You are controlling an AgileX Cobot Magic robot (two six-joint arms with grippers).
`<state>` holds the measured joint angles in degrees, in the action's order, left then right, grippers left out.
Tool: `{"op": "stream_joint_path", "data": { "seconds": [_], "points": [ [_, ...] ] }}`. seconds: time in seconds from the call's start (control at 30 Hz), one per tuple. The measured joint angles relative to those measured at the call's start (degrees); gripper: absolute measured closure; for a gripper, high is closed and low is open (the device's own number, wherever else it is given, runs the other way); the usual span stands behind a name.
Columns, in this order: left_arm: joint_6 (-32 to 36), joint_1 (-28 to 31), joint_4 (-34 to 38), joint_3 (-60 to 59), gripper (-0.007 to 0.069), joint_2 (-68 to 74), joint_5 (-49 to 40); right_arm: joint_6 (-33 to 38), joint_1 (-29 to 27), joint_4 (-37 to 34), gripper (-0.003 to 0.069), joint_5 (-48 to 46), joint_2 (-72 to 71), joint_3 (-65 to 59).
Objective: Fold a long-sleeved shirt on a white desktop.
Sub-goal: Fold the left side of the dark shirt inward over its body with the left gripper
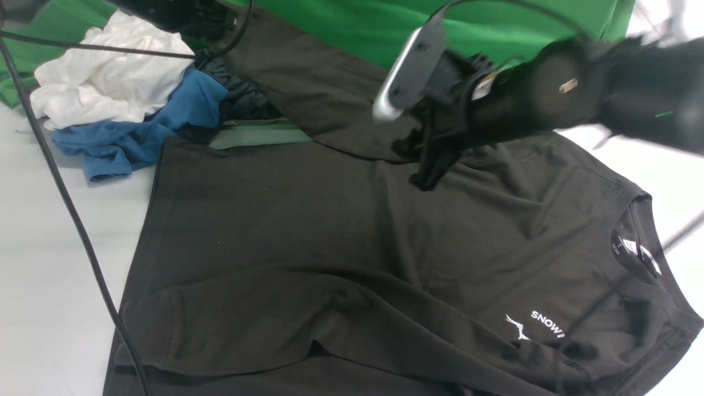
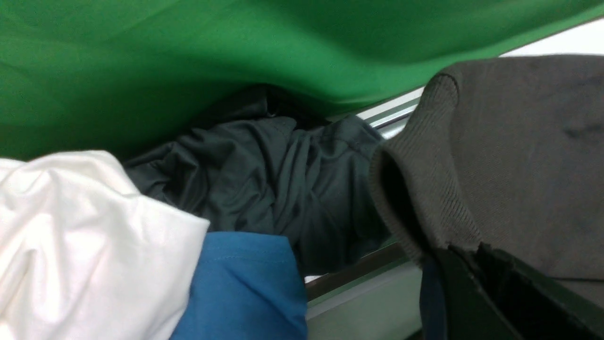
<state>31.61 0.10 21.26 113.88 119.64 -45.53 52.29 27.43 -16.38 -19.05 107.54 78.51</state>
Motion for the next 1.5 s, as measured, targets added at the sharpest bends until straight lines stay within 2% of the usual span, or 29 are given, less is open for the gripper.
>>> {"op": "stream_joint_path", "data": {
  "seconds": [0.4, 1.13, 1.23, 1.33, 1.5],
  "points": [
    [-0.2, -0.1, 2.1, 0.0, 0.0583, -5.3, -0.5, 0.7, -0.1, 5.7, 0.0191, 2.4, 16.3, 13.5],
    [-0.2, -0.1, 3.4, 0.0, 0.0583, -5.3, -0.5, 1.3, -0.6, 5.9, 0.0190, 4.2, 26.2, 21.0],
    [-0.2, -0.1, 3.4, 0.0, 0.0583, -5.3, -0.5, 1.3, -1.1, 5.8, 0.0214, 4.9, 27.2, 22.3],
    [-0.2, -0.1, 3.4, 0.0, 0.0583, -5.3, -0.5, 0.9, -1.7, 5.8, 0.0279, 6.2, 27.9, 22.7],
    [-0.2, -0.1, 3.4, 0.0, 0.0583, -5.3, -0.5, 0.9, -2.1, 5.8, 0.0438, 6.4, 28.2, 22.7]
  ]
}}
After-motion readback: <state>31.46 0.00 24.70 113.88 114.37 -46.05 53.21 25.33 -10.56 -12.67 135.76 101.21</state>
